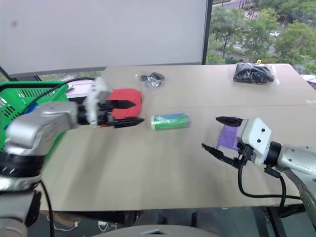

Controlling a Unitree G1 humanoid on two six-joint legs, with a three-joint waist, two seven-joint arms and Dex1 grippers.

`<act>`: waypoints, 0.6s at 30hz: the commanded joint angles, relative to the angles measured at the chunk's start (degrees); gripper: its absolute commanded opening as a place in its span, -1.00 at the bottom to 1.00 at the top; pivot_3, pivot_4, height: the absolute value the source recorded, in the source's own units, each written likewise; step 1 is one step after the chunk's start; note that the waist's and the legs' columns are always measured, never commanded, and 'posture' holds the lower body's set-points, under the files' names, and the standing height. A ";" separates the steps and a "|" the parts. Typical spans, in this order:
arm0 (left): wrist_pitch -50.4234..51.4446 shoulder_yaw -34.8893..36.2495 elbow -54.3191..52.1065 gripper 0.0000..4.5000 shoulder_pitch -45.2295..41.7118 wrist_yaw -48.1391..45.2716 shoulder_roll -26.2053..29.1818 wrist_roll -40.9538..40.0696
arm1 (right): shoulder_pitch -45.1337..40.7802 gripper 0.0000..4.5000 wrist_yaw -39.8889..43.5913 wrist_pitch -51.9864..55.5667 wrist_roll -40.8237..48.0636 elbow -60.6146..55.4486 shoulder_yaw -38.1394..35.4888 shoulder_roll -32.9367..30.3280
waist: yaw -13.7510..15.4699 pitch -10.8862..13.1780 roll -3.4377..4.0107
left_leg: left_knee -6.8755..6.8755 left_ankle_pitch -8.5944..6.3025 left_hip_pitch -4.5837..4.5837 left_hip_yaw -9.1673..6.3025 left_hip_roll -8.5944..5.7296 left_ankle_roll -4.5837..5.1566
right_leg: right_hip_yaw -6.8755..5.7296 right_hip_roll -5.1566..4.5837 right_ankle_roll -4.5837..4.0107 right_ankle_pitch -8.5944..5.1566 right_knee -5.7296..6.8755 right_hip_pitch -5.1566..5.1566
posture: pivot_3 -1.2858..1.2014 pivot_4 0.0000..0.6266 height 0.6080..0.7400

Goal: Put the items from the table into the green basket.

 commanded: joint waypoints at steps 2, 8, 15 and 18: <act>-16.89 -11.32 23.14 0.99 -11.84 -8.03 -8.00 14.50 | 2.25 1.00 -0.33 0.68 0.16 -3.14 -4.26 -1.27 | -0.69 0.01 -0.03 | 0.07 -0.03 -0.05 0.04 0.00 0.05 | 0.00 0.10 0.00 0.00 -0.03 -0.01 | -0.06 -1.00 1.00; -27.76 -17.37 51.40 0.99 -21.80 -6.12 -20.36 27.55 | 5.76 1.00 -1.06 3.05 1.28 -6.38 -6.41 -1.78 | -3.44 0.06 -0.11 | 0.41 -0.29 -0.37 0.09 0.05 0.48 | 0.18 -0.14 0.20 -0.09 -0.08 -0.38 | -0.11 -1.00 1.00; -29.47 -14.90 59.12 0.25 -24.06 -10.66 -23.62 30.92 | 6.13 1.00 -2.09 5.49 2.78 -8.37 -7.27 -1.73 | -4.91 0.05 -0.11 | 0.64 -0.51 -0.46 0.17 0.07 0.86 | 0.30 -0.22 0.53 -0.03 0.00 -0.45 | -0.13 -1.00 1.00; -31.86 -10.88 55.75 -0.13 -22.70 -10.43 -21.83 29.04 | 5.59 1.00 -2.25 5.38 2.41 -7.92 -6.04 -1.75 | -4.96 0.05 -0.11 | 0.64 -0.51 -0.42 0.16 0.08 0.86 | 0.29 -0.20 0.54 -0.03 0.03 -0.45 | -0.12 -1.00 1.00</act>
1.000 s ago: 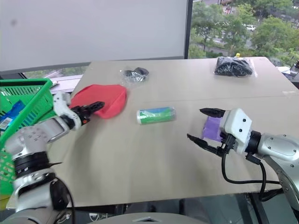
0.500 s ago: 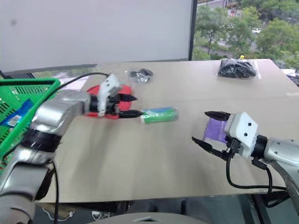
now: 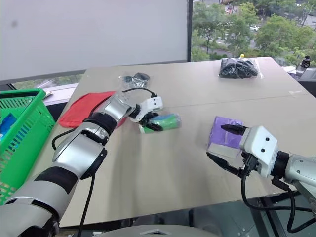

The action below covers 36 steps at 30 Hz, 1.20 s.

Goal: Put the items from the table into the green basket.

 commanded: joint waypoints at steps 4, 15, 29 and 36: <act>5.85 18.25 -16.85 -0.16 5.01 -4.66 4.54 -14.48 | -5.63 1.00 -2.42 -0.18 -0.14 0.55 2.23 0.47 | -0.58 0.03 -0.01 | 0.04 0.01 -0.17 0.00 0.17 -0.03 | 0.05 -0.17 -0.02 0.01 0.01 -0.20 | -0.10 -1.00 1.00; 33.18 59.32 -55.32 -0.16 21.24 34.10 17.99 -28.65 | -27.91 1.00 -3.06 4.72 3.03 8.78 18.04 5.77 | 1.60 0.03 -0.10 | -0.01 0.23 -0.69 -0.28 0.17 -0.48 | 0.07 -0.26 -0.11 0.07 0.35 -1.05 | 0.13 -1.00 1.00; 26.96 61.88 -22.71 -0.16 19.68 50.89 38.72 -18.77 | -41.48 1.00 7.42 6.26 10.39 17.52 22.69 10.23 | 13.72 -0.19 -1.08 | -0.15 0.45 -0.87 -1.27 -0.55 -0.84 | -1.06 -0.91 -0.24 0.13 0.49 -1.15 | 0.22 -1.00 1.00; 23.69 61.70 -16.04 0.36 20.77 48.35 40.90 -20.14 | -41.13 1.00 7.31 6.33 8.94 17.10 22.45 9.46 | 14.30 -0.41 -1.42 | -0.15 0.53 -1.10 -1.56 -0.55 -0.98 | -1.38 -0.95 -0.31 0.15 0.47 -1.20 | 0.20 -1.00 1.00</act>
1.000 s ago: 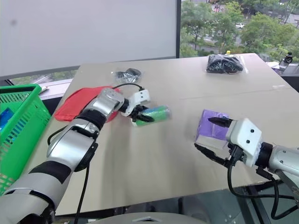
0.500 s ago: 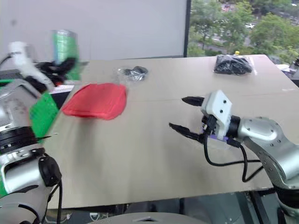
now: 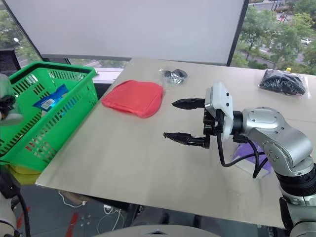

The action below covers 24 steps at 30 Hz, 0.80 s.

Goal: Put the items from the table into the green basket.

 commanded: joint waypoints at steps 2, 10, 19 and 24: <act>-4.06 3.04 -2.37 0.80 -0.84 -0.17 3.36 -2.75 | 0.84 1.00 -0.84 -0.40 -0.33 -1.67 -1.43 -0.81 | -0.52 -0.08 -0.10 | 0.00 0.00 0.00 0.03 0.05 -0.01 | -0.06 0.00 -0.05 0.02 0.04 -0.05 | 0.20 -1.00 1.00; 10.28 -2.43 -30.97 0.99 -1.32 -14.22 -6.34 -19.92 | 6.50 1.00 -2.77 0.25 -1.36 -3.26 -7.17 -5.57 | -1.01 -0.21 -0.18 | 0.05 0.00 -0.10 0.01 0.08 0.00 | -0.12 -0.11 -0.07 0.03 0.04 -0.06 | 0.17 -1.00 1.00; 34.88 -30.63 -50.55 0.99 -3.44 -22.35 -23.68 -30.87 | 33.92 1.00 -4.23 6.25 0.28 -16.08 -30.05 -14.48 | -6.37 -0.59 0.34 | 0.22 0.00 -0.34 0.06 0.13 0.07 | 0.15 0.06 -0.07 0.03 0.03 -0.12 | -0.09 -1.00 1.00; 41.04 -41.56 -40.72 0.99 -12.17 -20.90 -37.59 -28.31 | 47.30 1.00 -4.35 9.49 1.33 -22.90 -43.83 -12.64 | -12.84 -0.54 0.67 | 0.13 -0.13 0.06 0.76 0.34 0.32 | 0.76 0.30 -0.04 0.00 0.04 0.37 | -0.19 -1.00 1.00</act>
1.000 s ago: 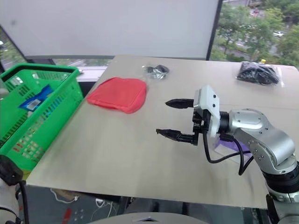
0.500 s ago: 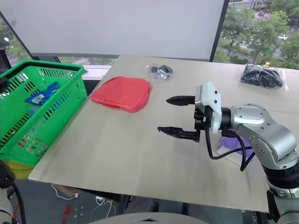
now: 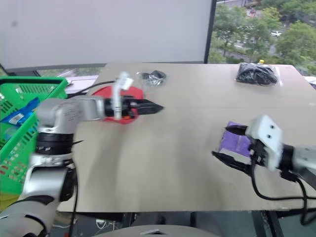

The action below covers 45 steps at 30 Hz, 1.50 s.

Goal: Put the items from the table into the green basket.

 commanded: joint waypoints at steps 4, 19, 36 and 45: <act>4.72 -7.85 17.26 0.99 -9.59 1.72 -13.02 5.49 | 12.39 1.00 0.87 1.96 2.99 -7.82 -15.85 3.12 | -4.17 0.38 0.64 | -0.17 -0.15 1.37 0.15 0.08 0.24 | 0.22 0.62 0.45 -0.27 -0.58 1.54 | -0.23 -1.00 1.00; -6.64 -10.66 35.13 0.99 -15.38 4.89 -25.49 20.41 | 21.21 1.00 0.18 -1.61 4.87 -9.99 -22.97 5.76 | -11.82 0.72 0.89 | -0.21 -0.21 1.57 0.61 0.33 0.26 | 0.69 0.71 0.66 -0.38 -0.62 1.60 | -0.29 -1.00 1.00; -2.16 -4.76 29.06 0.99 -14.80 11.67 -26.76 22.99 | 27.12 1.00 -4.92 -8.41 8.83 -10.15 -22.15 3.74 | -14.46 1.13 0.86 | -0.29 -0.28 1.49 0.59 0.32 0.33 | 0.70 0.54 0.83 -0.45 -0.74 1.55 | -0.30 -1.00 1.00; -8.36 -5.95 32.36 0.99 -15.69 11.77 -26.98 27.45 | 32.92 1.00 -8.93 -13.51 11.80 -10.15 -22.95 1.93 | -15.68 1.20 0.81 | -0.36 -0.29 1.49 0.61 0.32 0.34 | 0.70 0.57 0.87 -0.47 -0.80 1.55 | -0.34 -1.00 1.00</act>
